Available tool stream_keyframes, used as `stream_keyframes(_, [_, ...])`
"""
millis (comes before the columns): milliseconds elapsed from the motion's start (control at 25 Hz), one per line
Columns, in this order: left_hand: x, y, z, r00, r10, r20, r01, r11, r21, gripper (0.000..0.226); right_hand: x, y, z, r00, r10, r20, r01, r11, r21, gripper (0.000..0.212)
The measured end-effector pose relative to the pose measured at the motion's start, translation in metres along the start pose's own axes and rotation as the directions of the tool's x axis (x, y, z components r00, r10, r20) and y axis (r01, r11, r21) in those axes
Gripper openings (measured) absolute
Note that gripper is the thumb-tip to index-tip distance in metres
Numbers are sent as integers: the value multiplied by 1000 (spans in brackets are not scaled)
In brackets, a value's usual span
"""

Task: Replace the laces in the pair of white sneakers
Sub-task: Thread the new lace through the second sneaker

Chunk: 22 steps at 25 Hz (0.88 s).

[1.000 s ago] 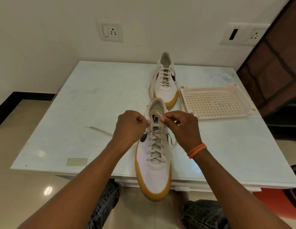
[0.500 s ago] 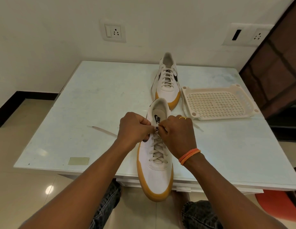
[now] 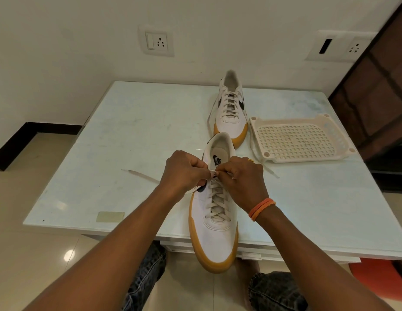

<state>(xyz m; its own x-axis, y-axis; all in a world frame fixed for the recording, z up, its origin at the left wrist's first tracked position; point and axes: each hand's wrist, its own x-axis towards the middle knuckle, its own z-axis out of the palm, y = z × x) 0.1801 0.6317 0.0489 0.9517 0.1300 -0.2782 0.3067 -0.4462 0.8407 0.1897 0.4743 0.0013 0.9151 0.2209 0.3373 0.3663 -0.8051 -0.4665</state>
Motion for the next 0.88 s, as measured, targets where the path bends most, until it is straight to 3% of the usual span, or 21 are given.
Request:
stream_keyframes(280, [0, 2, -3, 997, -46, 69, 50, 997, -59, 11, -1, -7, 0, 999, -38, 10, 39, 985, -165, 17])
stream_keyframes(440, [4, 0, -6, 992, -67, 105, 74, 995, -63, 8, 1, -11, 2, 999, -28, -16, 26, 990, -140, 16])
stream_keyframes(560, [5, -3, -6, 994, -70, 83, 75, 995, -64, 7, 6, -14, -5, 996, 23, 90, -14, 995, -99, 15])
stream_keyframes(640, [7, -1, -8, 994, -77, 81, 80, 996, -37, 6, 8, -12, -11, 987, 87, 135, -86, 996, -11, 12])
stream_keyframes(760, [12, 3, -24, 991, -134, 22, 135, 990, -50, 9, 11, 0, -28, 962, 212, 173, -261, 900, 349, 11])
stream_keyframes(880, [17, 6, -50, 969, -227, -100, 197, 949, -246, 10, 13, 10, -47, 929, 243, 280, -358, 784, 507, 20])
